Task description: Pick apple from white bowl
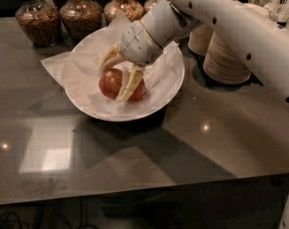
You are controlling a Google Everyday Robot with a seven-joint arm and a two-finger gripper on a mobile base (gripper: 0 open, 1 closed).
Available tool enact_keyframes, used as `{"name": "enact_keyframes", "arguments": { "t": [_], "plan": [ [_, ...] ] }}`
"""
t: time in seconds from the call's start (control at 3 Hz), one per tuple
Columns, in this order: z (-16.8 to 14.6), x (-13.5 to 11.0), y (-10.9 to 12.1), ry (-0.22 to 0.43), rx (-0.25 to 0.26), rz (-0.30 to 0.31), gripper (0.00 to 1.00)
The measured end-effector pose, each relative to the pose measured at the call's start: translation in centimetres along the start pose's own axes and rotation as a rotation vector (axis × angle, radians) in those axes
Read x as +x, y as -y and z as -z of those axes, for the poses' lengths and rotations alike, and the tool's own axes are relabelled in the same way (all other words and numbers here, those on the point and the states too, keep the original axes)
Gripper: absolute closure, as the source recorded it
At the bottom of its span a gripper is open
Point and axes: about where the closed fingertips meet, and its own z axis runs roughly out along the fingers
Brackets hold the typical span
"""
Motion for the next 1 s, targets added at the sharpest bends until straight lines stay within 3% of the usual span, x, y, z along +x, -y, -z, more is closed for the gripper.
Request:
{"name": "enact_keyframes", "arguments": {
  "t": [0.67, 1.0],
  "plan": [
    [6.2, -2.8, 0.8, 0.051, 0.165, 0.07, 1.0],
    [8.5, -3.8, 1.0, 0.062, 0.217, 0.095, 1.0]
  ]
}}
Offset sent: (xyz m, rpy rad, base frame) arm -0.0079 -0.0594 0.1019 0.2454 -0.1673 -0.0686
